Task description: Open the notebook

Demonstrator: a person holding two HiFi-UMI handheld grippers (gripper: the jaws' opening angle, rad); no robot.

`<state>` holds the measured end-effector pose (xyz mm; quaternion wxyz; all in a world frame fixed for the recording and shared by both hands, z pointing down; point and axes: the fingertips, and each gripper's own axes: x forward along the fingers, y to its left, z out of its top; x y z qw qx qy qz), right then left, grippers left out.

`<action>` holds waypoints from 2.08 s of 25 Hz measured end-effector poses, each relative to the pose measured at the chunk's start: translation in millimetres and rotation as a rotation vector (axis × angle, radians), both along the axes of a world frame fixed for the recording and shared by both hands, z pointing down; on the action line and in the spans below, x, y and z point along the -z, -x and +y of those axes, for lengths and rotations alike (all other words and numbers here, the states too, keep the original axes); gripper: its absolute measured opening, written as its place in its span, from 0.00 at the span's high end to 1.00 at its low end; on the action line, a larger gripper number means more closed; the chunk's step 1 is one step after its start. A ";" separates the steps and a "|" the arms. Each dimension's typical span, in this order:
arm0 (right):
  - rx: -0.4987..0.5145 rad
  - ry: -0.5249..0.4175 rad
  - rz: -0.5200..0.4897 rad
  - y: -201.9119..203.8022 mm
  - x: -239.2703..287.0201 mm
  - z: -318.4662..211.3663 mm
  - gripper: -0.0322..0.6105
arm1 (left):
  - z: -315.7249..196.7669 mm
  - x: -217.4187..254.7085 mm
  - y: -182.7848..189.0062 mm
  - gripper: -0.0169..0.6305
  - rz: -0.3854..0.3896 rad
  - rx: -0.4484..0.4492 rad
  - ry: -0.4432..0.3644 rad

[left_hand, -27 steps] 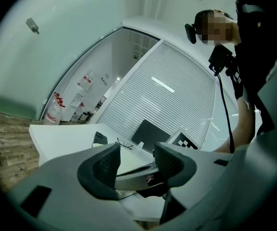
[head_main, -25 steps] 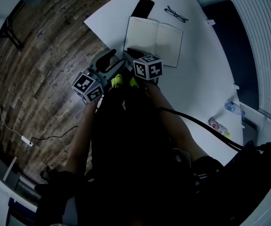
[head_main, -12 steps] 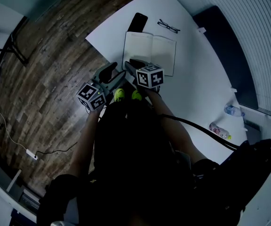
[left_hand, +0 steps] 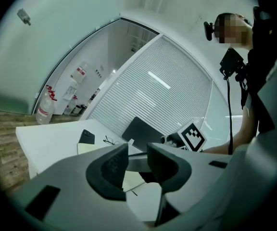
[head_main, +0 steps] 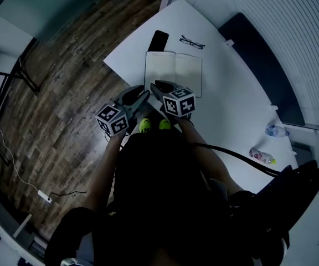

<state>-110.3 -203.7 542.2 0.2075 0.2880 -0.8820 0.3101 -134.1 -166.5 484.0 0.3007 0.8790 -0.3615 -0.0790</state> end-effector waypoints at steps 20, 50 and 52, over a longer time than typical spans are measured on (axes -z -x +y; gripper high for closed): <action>0.009 -0.149 -0.064 -21.0 72.6 27.8 0.96 | 14.1 39.4 -36.8 0.87 -0.054 -0.080 -0.025; -0.001 -0.301 -0.175 -50.8 136.6 72.4 0.97 | 56.4 91.4 -72.9 0.95 -0.082 -0.097 -0.130; 0.006 -0.291 -0.185 -58.5 138.0 80.7 0.97 | 64.7 93.3 -80.9 0.95 -0.088 -0.087 -0.130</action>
